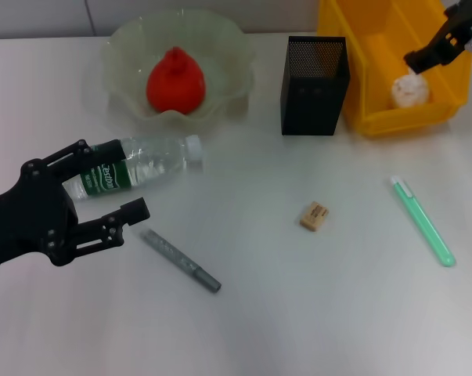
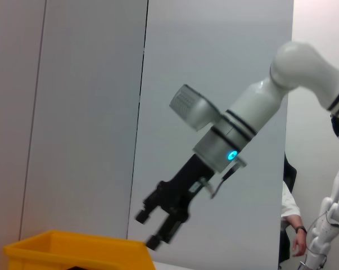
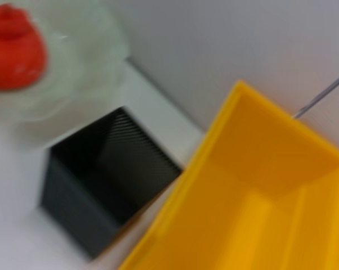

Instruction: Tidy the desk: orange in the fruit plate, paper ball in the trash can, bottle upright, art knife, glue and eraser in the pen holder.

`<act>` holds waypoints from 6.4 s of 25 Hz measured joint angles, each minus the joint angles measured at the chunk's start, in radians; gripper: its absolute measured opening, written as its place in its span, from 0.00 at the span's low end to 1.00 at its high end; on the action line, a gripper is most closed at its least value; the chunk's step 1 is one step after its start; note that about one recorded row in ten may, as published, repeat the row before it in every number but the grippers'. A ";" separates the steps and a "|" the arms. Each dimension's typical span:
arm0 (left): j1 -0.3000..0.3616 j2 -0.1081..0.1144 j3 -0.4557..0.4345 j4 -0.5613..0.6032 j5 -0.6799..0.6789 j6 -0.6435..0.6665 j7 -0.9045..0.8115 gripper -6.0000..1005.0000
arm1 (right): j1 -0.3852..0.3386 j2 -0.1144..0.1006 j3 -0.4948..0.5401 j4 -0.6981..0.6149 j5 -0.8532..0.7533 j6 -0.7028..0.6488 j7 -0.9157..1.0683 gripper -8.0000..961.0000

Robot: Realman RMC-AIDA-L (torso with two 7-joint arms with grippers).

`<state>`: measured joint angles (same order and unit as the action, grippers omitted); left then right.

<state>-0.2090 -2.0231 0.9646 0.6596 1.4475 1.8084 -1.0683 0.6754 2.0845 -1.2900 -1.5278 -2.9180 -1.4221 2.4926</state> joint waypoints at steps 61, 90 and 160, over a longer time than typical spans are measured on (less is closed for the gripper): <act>-0.522 -0.057 0.764 0.422 1.241 -0.785 -1.165 0.82 | -0.483 0.001 0.548 0.332 1.089 -0.317 -1.097 0.88; -0.600 -0.057 0.818 0.288 1.254 -0.810 -1.167 0.50 | -0.457 -0.001 0.550 0.361 1.101 -0.296 -1.086 0.88; 0.038 -0.046 0.182 0.429 0.003 -0.671 -0.424 0.73 | -0.375 -0.003 0.558 0.426 1.145 -0.306 -1.046 0.88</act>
<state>-0.1708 -2.0692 1.1462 1.0881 1.4503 1.1370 -1.4920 0.3006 2.0816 -0.7325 -1.1016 -1.7727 -1.7285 1.4470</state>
